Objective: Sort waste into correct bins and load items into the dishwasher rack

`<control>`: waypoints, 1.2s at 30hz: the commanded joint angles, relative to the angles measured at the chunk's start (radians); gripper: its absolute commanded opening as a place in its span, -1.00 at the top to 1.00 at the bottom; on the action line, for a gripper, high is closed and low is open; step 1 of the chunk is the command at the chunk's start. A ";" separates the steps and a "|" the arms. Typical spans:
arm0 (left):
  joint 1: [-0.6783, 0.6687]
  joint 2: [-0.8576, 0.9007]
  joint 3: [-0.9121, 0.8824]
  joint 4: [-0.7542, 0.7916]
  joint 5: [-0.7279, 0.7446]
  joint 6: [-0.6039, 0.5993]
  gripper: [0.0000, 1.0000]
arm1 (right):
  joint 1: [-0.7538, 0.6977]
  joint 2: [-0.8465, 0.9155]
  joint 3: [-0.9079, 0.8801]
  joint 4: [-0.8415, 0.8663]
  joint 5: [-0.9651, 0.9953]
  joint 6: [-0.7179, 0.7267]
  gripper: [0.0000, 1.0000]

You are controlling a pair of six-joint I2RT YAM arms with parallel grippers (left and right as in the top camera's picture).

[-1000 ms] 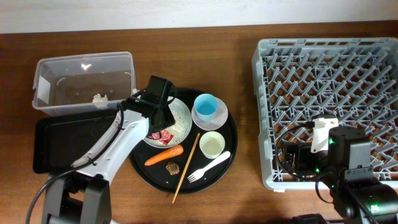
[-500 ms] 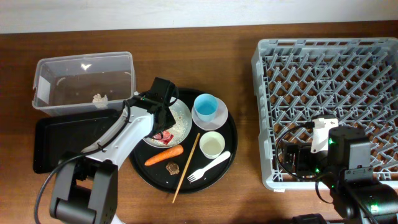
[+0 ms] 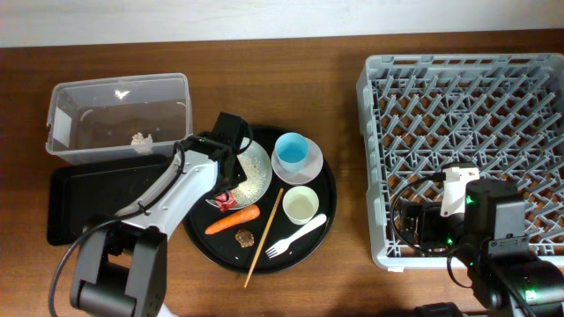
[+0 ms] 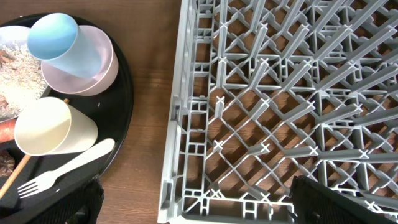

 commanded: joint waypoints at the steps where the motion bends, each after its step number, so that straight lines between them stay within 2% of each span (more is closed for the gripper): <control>1: 0.004 0.011 0.014 -0.016 -0.025 -0.005 0.85 | -0.004 -0.002 0.019 0.000 0.009 0.005 -0.97; 3: 0.004 0.011 0.014 -0.023 -0.035 -0.004 0.99 | -0.004 -0.002 0.019 0.000 0.009 0.004 -0.97; 7: 0.004 0.006 0.017 -0.023 -0.037 0.043 0.99 | -0.004 -0.002 0.019 0.000 0.009 0.005 -0.97; 11: 0.004 -0.065 0.092 -0.123 -0.091 0.082 0.99 | -0.004 -0.002 0.019 0.000 0.021 0.005 -0.97; 17: 0.018 -0.179 0.220 -0.134 -0.105 0.286 0.99 | -0.004 -0.002 0.019 0.000 0.029 0.005 -0.97; 22: 0.139 -0.193 0.265 -0.074 -0.104 0.306 0.99 | -0.004 -0.002 0.019 -0.002 0.028 0.005 -0.97; 28: 0.336 -0.149 0.265 0.103 -0.092 0.306 0.99 | -0.004 -0.002 0.019 -0.008 0.028 0.005 -0.97; 29: 0.352 -0.142 0.265 0.119 -0.092 0.306 0.77 | -0.004 -0.002 0.019 -0.008 0.028 0.005 -0.97; 32: 0.389 -0.131 0.265 0.151 -0.092 0.315 -0.28 | -0.004 -0.002 0.019 -0.009 0.028 0.005 -0.97; 33: 0.392 -0.131 0.265 0.162 -0.092 0.333 -0.37 | -0.004 -0.002 0.019 -0.009 0.028 0.005 -0.97; 36: 0.394 -0.132 0.274 0.180 -0.074 0.418 -0.39 | -0.004 -0.002 0.019 -0.010 0.028 0.005 -0.97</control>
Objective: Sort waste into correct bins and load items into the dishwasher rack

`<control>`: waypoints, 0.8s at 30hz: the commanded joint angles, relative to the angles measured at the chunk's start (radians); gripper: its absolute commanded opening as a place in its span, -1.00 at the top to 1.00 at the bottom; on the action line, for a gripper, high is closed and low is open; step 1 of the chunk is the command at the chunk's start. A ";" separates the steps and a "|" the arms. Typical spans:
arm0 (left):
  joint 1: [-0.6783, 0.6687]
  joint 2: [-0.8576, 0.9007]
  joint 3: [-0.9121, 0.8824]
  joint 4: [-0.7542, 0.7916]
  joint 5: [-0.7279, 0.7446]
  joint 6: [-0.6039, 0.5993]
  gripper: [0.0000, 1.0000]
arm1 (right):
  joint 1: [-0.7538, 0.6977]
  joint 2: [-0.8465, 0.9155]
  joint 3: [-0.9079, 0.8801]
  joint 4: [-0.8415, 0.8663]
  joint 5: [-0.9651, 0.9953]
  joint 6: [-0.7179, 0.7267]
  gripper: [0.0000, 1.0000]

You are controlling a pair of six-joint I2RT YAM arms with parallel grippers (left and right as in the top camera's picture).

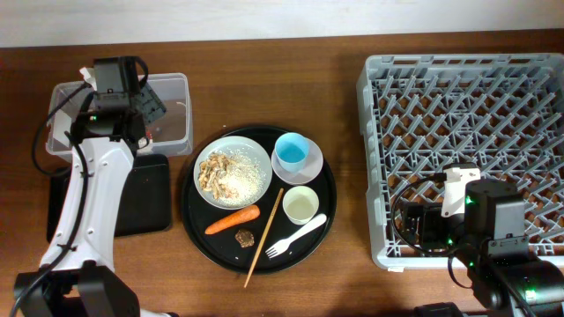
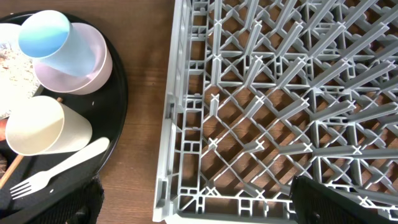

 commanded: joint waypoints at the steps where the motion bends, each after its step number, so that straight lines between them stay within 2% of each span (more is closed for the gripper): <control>1: 0.002 0.000 0.023 -0.005 0.039 0.101 -0.39 | -0.004 -0.002 0.019 -0.004 0.010 0.004 -0.98; 2: 0.002 -0.005 0.023 -0.022 0.070 0.101 -0.37 | -0.004 -0.002 0.019 -0.006 0.010 0.004 -0.97; 4: 0.001 -0.014 0.023 -0.106 0.224 0.101 -0.27 | -0.004 -0.002 0.019 -0.008 0.010 0.004 -0.97; 8: -0.018 -0.014 0.023 -0.340 0.419 0.101 -0.25 | -0.004 -0.002 0.019 -0.008 0.010 0.004 -0.97; 10: -0.050 -0.013 0.022 -0.506 0.423 0.124 -0.25 | -0.004 -0.002 0.019 -0.008 0.010 0.004 -0.97; 14: -0.116 -0.013 0.001 -0.605 0.422 0.226 -0.27 | -0.004 -0.002 0.019 -0.007 0.010 0.004 -0.97; 24: -0.221 -0.013 -0.079 -0.616 0.424 0.212 -0.35 | -0.004 -0.002 0.019 -0.007 0.010 0.004 -0.97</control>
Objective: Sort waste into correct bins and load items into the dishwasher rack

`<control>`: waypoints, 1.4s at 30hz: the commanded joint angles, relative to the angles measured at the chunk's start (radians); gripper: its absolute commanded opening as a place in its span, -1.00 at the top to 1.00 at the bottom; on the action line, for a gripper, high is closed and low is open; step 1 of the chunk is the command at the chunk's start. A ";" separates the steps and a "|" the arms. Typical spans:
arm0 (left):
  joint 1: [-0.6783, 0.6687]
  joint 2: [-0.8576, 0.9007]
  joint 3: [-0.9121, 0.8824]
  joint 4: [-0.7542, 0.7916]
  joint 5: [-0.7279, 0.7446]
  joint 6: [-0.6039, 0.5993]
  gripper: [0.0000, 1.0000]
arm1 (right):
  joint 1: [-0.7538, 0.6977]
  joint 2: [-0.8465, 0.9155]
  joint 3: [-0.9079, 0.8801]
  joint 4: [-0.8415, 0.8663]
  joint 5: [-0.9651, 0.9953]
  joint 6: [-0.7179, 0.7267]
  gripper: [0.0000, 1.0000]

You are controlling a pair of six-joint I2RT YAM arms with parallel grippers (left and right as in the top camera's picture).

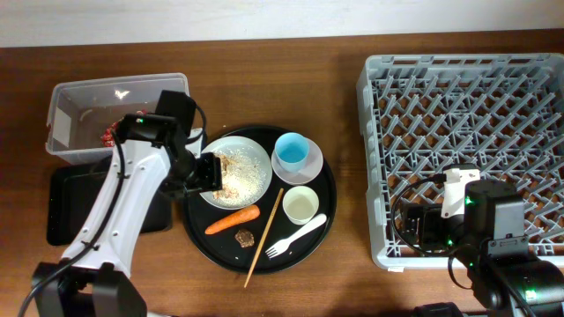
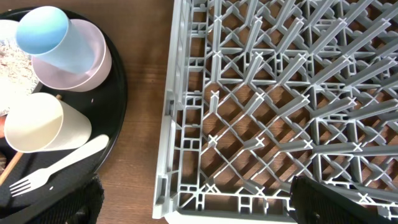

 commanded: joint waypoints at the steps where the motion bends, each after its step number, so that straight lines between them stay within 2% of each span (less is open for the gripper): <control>1: -0.026 -0.013 -0.031 0.011 0.015 0.011 -0.34 | -0.004 -0.002 0.019 0.003 0.009 0.005 -0.97; 18: -0.248 -0.011 -0.068 0.048 0.015 -0.034 -0.35 | -0.004 -0.002 0.019 0.003 0.009 0.005 -0.97; 27: -0.398 -0.011 -0.251 0.142 0.022 -0.101 -0.33 | -0.004 -0.002 0.019 0.003 0.009 0.005 -0.97; 33: -0.410 -0.012 -0.261 0.164 0.017 -0.110 -0.33 | -0.004 -0.002 0.019 0.003 0.009 0.005 -0.97; 37: -0.347 -0.012 -0.200 0.178 0.020 -0.104 -0.33 | -0.004 -0.002 0.019 0.003 0.009 0.005 -0.97; 40: -0.337 -0.012 -0.133 0.235 0.067 -0.037 -0.34 | -0.004 -0.001 0.019 0.003 0.009 0.005 -0.97; 42: -0.337 -0.011 -0.129 0.335 0.134 -0.031 -0.33 | -0.004 0.003 0.019 0.003 0.009 0.005 -0.97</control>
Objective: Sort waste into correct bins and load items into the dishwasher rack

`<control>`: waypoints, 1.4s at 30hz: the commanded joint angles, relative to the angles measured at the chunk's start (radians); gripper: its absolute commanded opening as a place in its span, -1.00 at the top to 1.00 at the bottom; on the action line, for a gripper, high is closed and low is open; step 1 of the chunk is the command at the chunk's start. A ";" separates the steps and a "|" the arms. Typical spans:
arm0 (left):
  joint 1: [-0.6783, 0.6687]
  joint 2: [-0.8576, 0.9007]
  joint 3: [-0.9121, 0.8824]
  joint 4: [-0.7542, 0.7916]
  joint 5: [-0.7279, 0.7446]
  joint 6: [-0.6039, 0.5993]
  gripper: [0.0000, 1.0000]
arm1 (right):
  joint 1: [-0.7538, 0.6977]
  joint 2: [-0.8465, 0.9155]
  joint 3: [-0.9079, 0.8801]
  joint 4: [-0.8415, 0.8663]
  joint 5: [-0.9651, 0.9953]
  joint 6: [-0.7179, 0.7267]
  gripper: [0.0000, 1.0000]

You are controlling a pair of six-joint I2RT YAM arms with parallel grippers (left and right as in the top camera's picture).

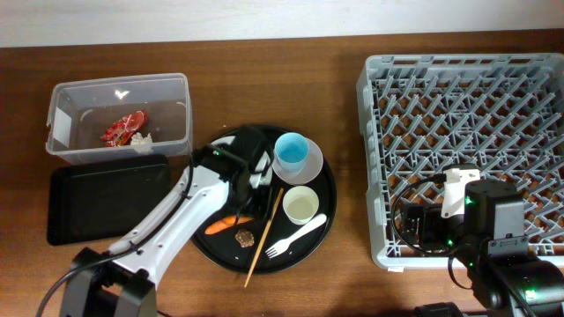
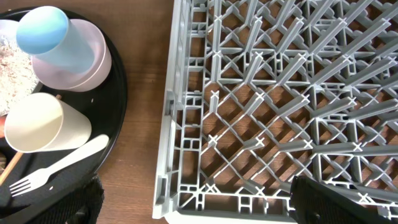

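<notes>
On the round black tray (image 1: 326, 189) stand a blue cup (image 1: 293, 150) in a pink bowl (image 2: 84, 59), a cream cup (image 1: 300, 204), a white fork (image 1: 295, 236), a chopstick (image 1: 264, 236), a carrot (image 1: 231, 224) and a brown scrap (image 1: 244, 237). My left gripper (image 1: 256, 169) hangs over the white plate of rice (image 2: 11, 59) and hides most of it from above; its jaws are not readable. A red wrapper (image 1: 122, 129) lies in the clear bin (image 1: 176, 110). My right gripper (image 2: 196, 208) is open over the near left corner of the grey dishwasher rack (image 1: 458, 97), holding nothing.
A flat black bin (image 1: 101, 198) lies in front of the clear bin, left of the tray. A white crumpled scrap (image 1: 141, 138) lies beside the wrapper. Bare brown table (image 1: 348, 106) separates tray and rack.
My left gripper has moved from the plate's left edge to above the plate's right part, near the blue cup. The right arm and the tray's items have not moved.
First my left gripper was at the plate's near edge by a red wrapper on the tray. Then it was over the clear bin and the wrapper was gone from the tray. Later the wrapper lay in the bin and the gripper was beside the plate, now over it.
</notes>
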 commanded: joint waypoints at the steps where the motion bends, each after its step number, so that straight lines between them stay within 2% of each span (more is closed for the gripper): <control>1: 0.001 -0.006 0.041 0.139 0.154 0.044 -0.32 | -0.004 0.006 0.019 0.002 0.009 0.005 -0.97; 4: 0.001 0.004 0.041 0.204 0.237 0.039 -0.27 | -0.004 0.015 0.019 -0.001 0.009 0.005 -0.97; 10: 0.000 0.093 0.040 0.201 0.227 0.013 -0.24 | -0.004 0.042 0.019 -0.005 0.009 0.005 -0.97; 12: 0.000 0.131 0.040 0.202 0.227 -0.003 -0.08 | -0.004 0.051 0.019 -0.005 0.009 0.005 -0.97; 15: 0.000 0.147 0.040 0.206 0.225 -0.005 -0.05 | -0.004 0.058 0.019 -0.005 0.009 0.005 -0.97; 17: 0.000 0.148 0.040 0.214 0.225 -0.005 0.07 | -0.004 0.060 0.019 -0.005 0.009 0.005 -0.97; 18: -0.002 0.148 0.040 0.217 0.225 -0.005 0.21 | -0.004 0.061 0.019 -0.005 0.009 0.005 -0.97; 21: -0.023 0.151 0.040 0.225 0.190 -0.005 0.36 | -0.004 0.060 0.019 -0.006 0.009 0.005 -0.97; 25: -0.073 0.182 0.040 0.224 0.154 -0.005 0.38 | -0.004 0.061 0.019 -0.009 0.008 0.005 -0.97; 26: -0.079 0.188 0.040 0.224 0.154 -0.005 0.51 | -0.004 0.061 0.019 -0.009 0.008 0.005 -0.97; 28: -0.087 0.193 0.041 0.225 0.154 -0.005 0.88 | -0.004 0.061 0.019 -0.013 0.009 0.005 -0.97; 29: -0.087 0.192 0.042 0.229 0.154 -0.005 0.98 | -0.004 0.061 0.019 -0.013 0.008 0.005 -0.97; 35: -0.032 0.159 0.116 0.145 0.166 -0.003 0.99 | -0.004 0.061 0.019 -0.013 0.009 0.005 -0.97; 38: 0.020 0.102 0.167 0.111 0.263 0.048 1.00 | -0.004 0.061 0.019 -0.013 0.008 0.005 -0.97; 40: 0.039 0.068 0.182 0.137 0.385 0.075 1.00 | -0.004 0.061 0.019 -0.014 0.008 0.005 -0.97; 42: 0.047 0.047 0.182 0.200 0.568 0.132 1.00 | -0.004 0.062 0.019 -0.011 0.000 0.010 -0.97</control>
